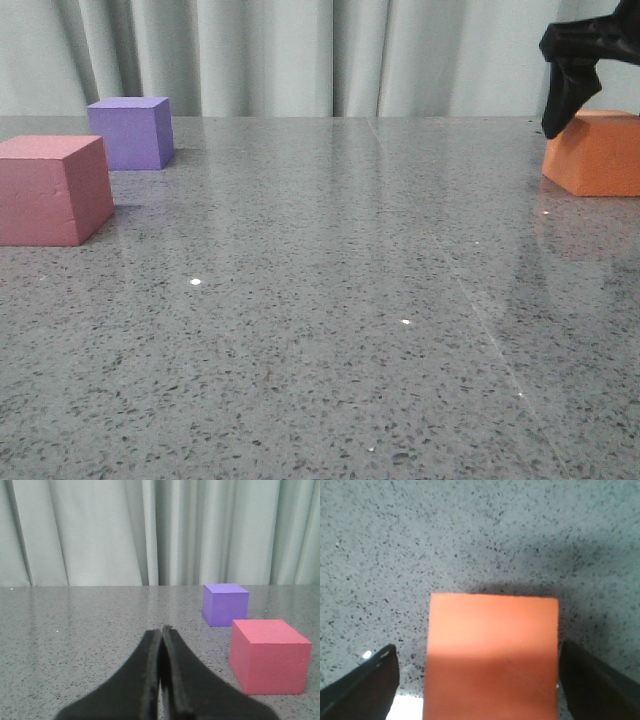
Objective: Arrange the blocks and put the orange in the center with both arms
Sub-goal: 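Close the right gripper on the orange cube, then lift the orange cube and carry it toward the table center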
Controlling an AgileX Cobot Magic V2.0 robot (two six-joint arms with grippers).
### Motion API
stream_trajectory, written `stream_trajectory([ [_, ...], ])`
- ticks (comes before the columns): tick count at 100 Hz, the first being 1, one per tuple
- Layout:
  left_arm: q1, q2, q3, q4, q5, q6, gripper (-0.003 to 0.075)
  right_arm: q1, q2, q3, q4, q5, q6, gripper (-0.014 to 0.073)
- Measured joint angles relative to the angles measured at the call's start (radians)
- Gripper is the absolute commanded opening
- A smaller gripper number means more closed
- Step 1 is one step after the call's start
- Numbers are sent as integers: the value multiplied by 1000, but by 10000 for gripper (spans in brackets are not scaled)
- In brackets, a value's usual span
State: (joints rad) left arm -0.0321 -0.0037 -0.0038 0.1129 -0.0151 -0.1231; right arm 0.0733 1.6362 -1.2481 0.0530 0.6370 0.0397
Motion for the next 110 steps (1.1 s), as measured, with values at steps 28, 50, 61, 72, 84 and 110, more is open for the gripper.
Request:
stream_trajectory([
  [28, 0, 0, 0, 0, 0, 0, -19, -5, 40, 0, -1, -2, -2, 339],
  [50, 0, 0, 0, 0, 0, 0, -19, 1, 37, -3, 1, 3, -2, 269],
  [61, 0, 0, 0, 0, 0, 0, -19, 25, 12, -27, 9, 35, 1, 269],
  [72, 0, 0, 0, 0, 0, 0, -19, 80, -21, -76, 16, 55, 34, 269],
  [84, 0, 0, 0, 0, 0, 0, -19, 167, -29, -132, 18, 59, 85, 269],
  [110, 0, 0, 0, 0, 0, 0, -19, 349, 56, -257, 24, 48, 189, 269],
])
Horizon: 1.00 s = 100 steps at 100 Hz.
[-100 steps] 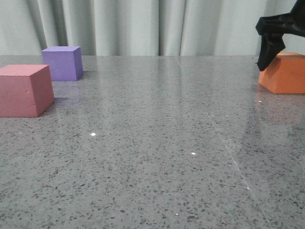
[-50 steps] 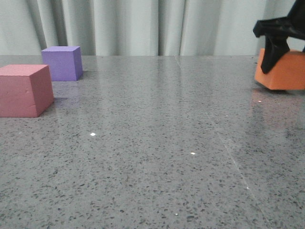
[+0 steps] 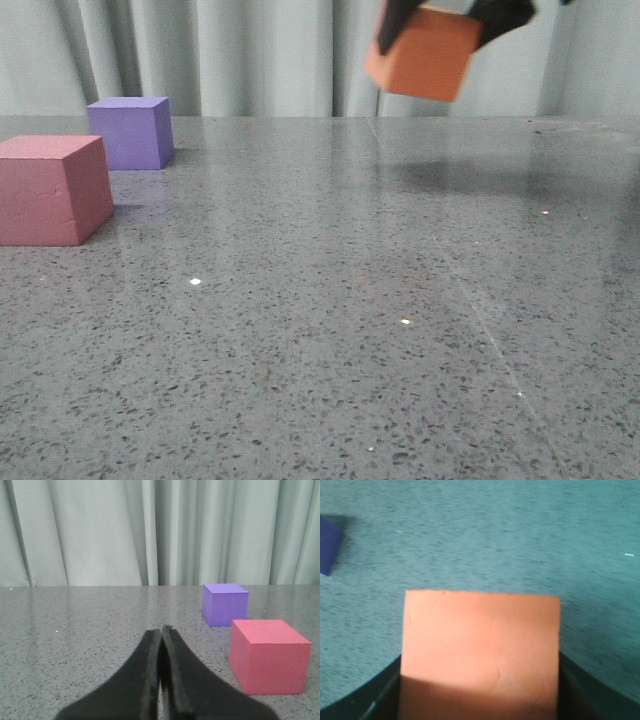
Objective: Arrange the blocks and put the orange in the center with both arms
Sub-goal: 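Lift the orange cube and carry it toward the table center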
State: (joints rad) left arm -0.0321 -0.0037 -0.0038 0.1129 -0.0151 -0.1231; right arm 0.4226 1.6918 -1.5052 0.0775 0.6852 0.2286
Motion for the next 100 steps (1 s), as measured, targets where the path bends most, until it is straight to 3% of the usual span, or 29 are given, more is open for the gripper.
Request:
stream_trajectory([
  [23, 0, 0, 0, 0, 0, 0, -19, 109, 161, -153, -38, 33, 107, 266],
  [43, 0, 0, 0, 0, 0, 0, -19, 203, 272, -262, -242, 113, 353, 266],
  [57, 0, 0, 0, 0, 0, 0, -19, 254, 314, -299, -345, 163, 455, 266],
  [87, 0, 0, 0, 0, 0, 0, -19, 268, 349, -310, -368, 209, 502, 273],
  [100, 0, 0, 0, 0, 0, 0, -19, 268, 349, -310, -366, 209, 504, 381],
])
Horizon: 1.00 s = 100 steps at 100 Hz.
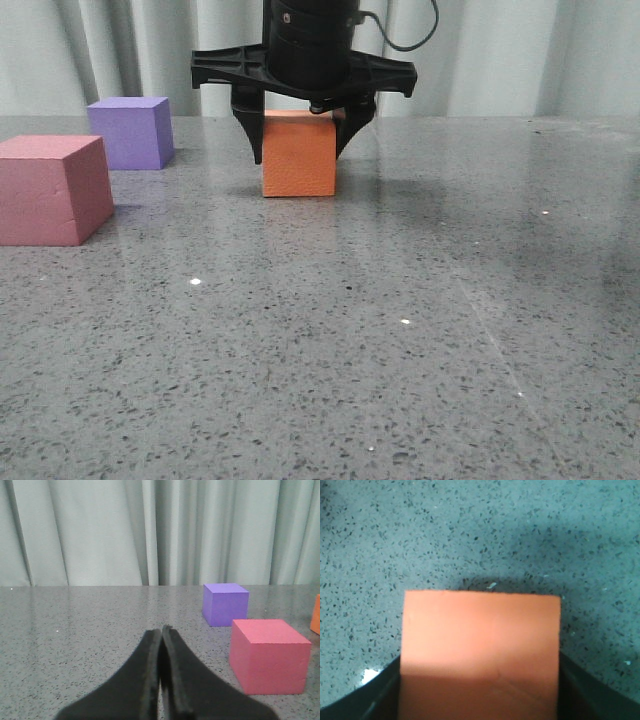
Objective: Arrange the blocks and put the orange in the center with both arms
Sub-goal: 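Lift the orange cube and carry it toward the table center, then lower the orange cube at center, open the right gripper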
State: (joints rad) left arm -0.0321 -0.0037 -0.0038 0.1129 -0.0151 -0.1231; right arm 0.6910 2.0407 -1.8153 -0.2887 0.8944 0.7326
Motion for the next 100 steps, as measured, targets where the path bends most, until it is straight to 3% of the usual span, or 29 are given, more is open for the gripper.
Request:
stream_trajectory([
  [21, 0, 0, 0, 0, 0, 0, -19, 0, 7, 0, 8, -2, 0, 669],
  [47, 0, 0, 0, 0, 0, 0, -19, 0, -7, 0, 10, -2, 2, 652],
  [71, 0, 0, 0, 0, 0, 0, -19, 0, -134, 0, -52, -2, -3, 652],
  [100, 0, 0, 0, 0, 0, 0, -19, -2, -329, 21, -80, -5, -167, 652],
])
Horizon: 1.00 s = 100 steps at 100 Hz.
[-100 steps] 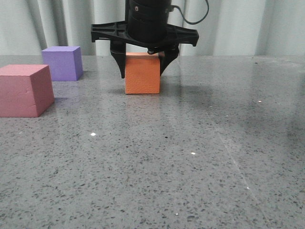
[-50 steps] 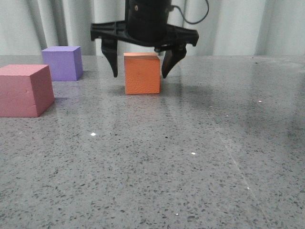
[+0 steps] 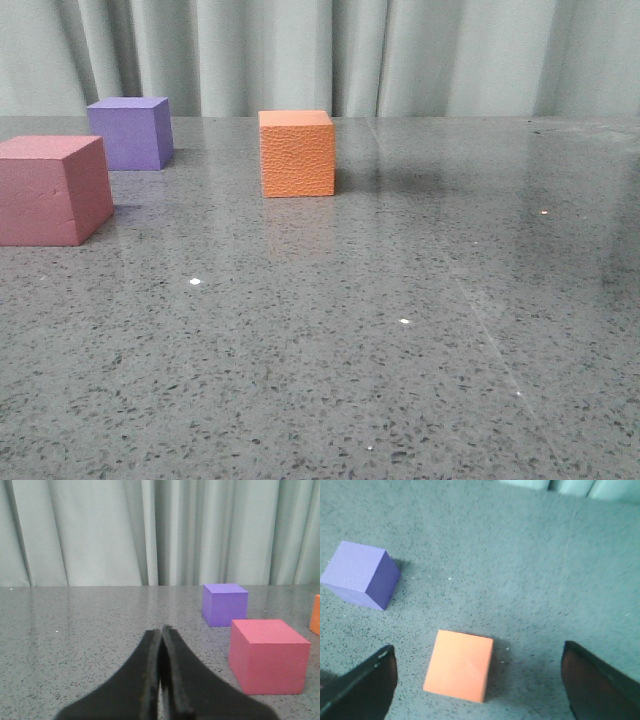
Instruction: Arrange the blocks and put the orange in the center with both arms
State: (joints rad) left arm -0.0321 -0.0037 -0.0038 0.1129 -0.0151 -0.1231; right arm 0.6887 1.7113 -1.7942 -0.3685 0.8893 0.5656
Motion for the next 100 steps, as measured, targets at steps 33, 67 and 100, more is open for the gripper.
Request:
stream_trajectory([
  [33, 0, 0, 0, 0, 0, 0, -19, -115, -289, 355, -40, -67, -30, 652],
  [67, 0, 0, 0, 0, 0, 0, -19, -309, -753, 828, -49, -132, -30, 652],
  [100, 0, 0, 0, 0, 0, 0, -19, -341, -1101, 1056, -50, -92, -30, 635],
])
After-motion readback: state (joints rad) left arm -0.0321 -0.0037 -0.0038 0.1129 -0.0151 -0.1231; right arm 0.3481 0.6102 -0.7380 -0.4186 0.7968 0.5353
